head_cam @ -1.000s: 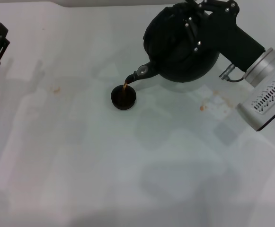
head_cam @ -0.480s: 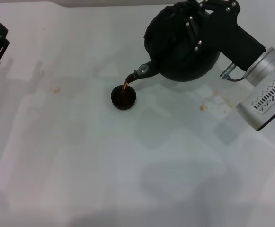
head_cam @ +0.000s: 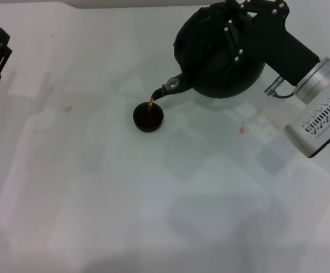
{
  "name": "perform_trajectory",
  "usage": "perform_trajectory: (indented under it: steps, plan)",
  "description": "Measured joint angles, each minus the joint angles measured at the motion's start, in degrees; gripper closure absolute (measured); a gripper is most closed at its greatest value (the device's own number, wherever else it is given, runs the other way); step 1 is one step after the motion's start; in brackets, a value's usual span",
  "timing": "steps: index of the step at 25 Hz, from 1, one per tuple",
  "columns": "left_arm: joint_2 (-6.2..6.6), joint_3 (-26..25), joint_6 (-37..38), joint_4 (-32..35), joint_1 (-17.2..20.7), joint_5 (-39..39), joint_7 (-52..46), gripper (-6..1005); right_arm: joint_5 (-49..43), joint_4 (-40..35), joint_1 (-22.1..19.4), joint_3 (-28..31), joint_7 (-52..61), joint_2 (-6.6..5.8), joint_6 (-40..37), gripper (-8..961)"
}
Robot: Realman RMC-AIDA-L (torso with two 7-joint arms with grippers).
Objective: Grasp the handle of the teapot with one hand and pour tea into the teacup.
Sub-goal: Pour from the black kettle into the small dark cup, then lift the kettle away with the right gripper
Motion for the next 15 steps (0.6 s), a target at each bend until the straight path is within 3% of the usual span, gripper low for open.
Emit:
perform_trajectory:
  steps: [15]
  plan:
    - [0.0,0.0,-0.1,0.1,0.4,0.0,0.0,164,0.0,0.0,0.0,-0.1,0.5,-0.09,-0.2,842]
